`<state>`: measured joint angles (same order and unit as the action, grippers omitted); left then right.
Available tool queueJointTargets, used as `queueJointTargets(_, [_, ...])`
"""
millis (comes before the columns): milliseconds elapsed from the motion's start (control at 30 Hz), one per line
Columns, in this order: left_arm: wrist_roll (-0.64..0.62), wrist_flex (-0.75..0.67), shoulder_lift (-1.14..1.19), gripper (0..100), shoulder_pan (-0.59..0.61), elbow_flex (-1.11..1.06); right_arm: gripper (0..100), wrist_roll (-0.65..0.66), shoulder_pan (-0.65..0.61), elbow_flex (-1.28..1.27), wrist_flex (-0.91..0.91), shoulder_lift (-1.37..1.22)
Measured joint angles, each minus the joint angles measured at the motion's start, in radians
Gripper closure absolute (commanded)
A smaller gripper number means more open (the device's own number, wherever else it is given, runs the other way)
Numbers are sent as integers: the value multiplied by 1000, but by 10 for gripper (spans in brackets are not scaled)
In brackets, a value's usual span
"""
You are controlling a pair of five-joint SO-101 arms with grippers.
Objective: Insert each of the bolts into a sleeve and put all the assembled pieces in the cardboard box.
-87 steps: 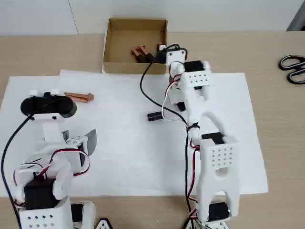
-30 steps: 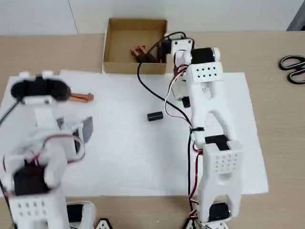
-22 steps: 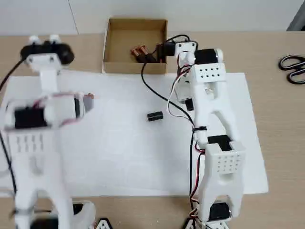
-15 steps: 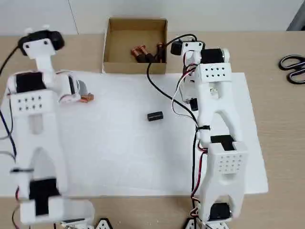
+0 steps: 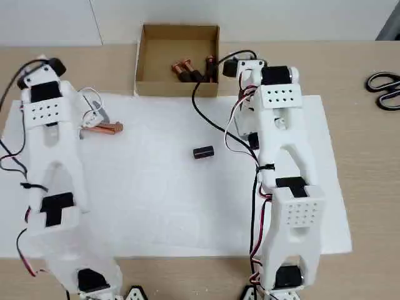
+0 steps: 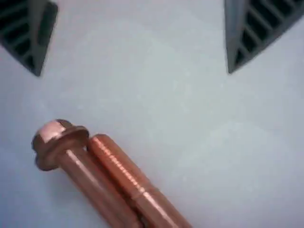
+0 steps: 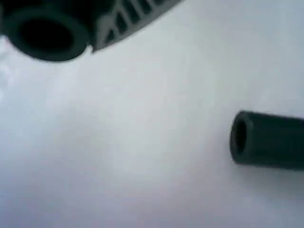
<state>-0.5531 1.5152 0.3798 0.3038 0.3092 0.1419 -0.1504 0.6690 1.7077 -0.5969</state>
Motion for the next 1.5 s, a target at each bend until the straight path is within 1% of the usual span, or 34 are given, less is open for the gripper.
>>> queueJointTargets(200, [-219, -2, 11, 765, 28, 2, 942, 0, 2, -11, 0, 0])
queueJointTargets(300, [-282, -37, 23, 765, 60, 3, 942, 0, 2, -11, 0, 0])
queueJointTargets(500, [-305, -71, 100, 765, 68, 3, 942, 0, 2, -11, 0, 0])
queueJointTargets(700, [-394, -71, 173, 765, 68, 3, 942, 0, 2, -11, 0, 0])
queueJointTargets(867, [-423, -103, 199, 767, 68, 3, 942, 0, 2, -11, 0, 0])
queueJointTargets(933, [-427, -117, 209, 795, 68, 3, 942, 0, 2, -11, 0, 0])
queueJointTargets(1133, [-430, -161, 221, 932, 68, 18, 942, 0, 2, -11, 0, 0])
queueJointTargets(1267, [-430, -187, 226, 942, 68, 18, 942, 0, 2, -11, 0, 0])
queueJointTargets(1500, [-427, -190, 226, 936, 68, 18, 942, 0, 2, -11, 0, 0])
